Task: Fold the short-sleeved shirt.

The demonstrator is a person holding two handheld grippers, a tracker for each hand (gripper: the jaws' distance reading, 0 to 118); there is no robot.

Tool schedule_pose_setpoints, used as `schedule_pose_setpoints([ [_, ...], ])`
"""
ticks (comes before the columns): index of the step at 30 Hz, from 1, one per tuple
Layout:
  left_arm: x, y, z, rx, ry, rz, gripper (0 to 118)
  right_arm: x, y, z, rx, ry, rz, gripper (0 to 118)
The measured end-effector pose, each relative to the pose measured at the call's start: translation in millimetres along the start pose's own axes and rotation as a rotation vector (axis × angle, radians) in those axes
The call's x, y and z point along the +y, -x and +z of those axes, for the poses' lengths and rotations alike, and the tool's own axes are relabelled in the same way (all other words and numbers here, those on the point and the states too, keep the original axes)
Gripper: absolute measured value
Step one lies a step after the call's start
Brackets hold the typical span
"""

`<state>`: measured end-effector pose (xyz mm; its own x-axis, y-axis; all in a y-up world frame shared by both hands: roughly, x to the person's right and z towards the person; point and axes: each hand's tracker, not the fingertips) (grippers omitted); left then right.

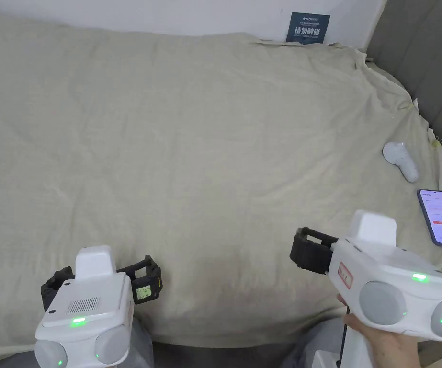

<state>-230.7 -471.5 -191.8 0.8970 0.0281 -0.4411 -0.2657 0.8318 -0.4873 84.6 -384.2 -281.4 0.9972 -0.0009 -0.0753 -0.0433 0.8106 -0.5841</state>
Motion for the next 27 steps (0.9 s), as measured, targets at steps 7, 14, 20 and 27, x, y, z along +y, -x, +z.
schedule_pose_setpoints([
  [7, -1, 3, 3, -0.007, -0.018, 0.01, 118, -35, -3, -15, -0.161, -0.123, 0.124, 114],
  [14, -2, 3, 3, -0.003, -0.012, 0.007, 118, -73, -2, -23, -0.071, -0.128, 0.118, 114],
  [20, -2, 0, 0, -0.009, 0.015, -0.02, 118, -68, -1, -33, -0.09, -0.086, 0.138, 114],
  [27, 0, -5, -9, 0.005, 0.082, -0.036, 118, -64, -1, -48, -0.11, -0.003, 0.133, 114],
])
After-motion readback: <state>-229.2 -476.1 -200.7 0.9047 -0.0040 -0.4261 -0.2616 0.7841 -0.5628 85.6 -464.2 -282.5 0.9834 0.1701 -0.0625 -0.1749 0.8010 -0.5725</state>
